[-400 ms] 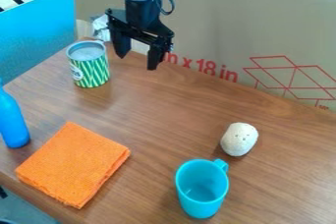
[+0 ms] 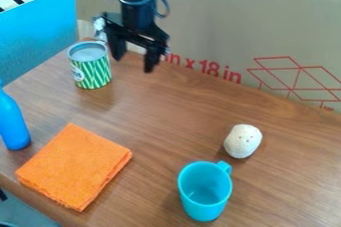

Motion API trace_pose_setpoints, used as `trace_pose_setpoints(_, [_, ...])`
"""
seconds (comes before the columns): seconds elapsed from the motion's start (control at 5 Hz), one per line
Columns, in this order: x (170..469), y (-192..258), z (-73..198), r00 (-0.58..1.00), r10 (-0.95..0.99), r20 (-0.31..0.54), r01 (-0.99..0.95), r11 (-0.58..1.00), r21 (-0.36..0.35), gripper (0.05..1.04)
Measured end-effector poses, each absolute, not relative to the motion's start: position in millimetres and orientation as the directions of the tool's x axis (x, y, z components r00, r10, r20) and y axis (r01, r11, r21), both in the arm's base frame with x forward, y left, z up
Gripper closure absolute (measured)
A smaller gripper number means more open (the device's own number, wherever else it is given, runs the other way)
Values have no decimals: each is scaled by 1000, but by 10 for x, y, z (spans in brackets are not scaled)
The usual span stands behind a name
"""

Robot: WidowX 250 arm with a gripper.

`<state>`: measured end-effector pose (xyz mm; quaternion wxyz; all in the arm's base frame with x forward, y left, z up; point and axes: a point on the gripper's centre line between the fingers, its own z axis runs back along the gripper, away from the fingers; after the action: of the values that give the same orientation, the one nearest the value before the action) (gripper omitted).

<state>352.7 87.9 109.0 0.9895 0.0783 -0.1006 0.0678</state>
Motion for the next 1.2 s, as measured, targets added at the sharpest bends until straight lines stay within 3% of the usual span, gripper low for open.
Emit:
trace_pose_setpoints(0.4, [3538,1286,1068,966,185,177,-227,939,257,82])
trace_pose_setpoints(0.6, [3662,1479,1010,967,214,140,-245,930,273,82])
trace_pose_setpoints(1.0, [3747,1787,1064,952,277,129,-297,938,177,82])
trace_pose_setpoints(1.2, [3682,1901,1063,941,312,128,-330,929,167,82])
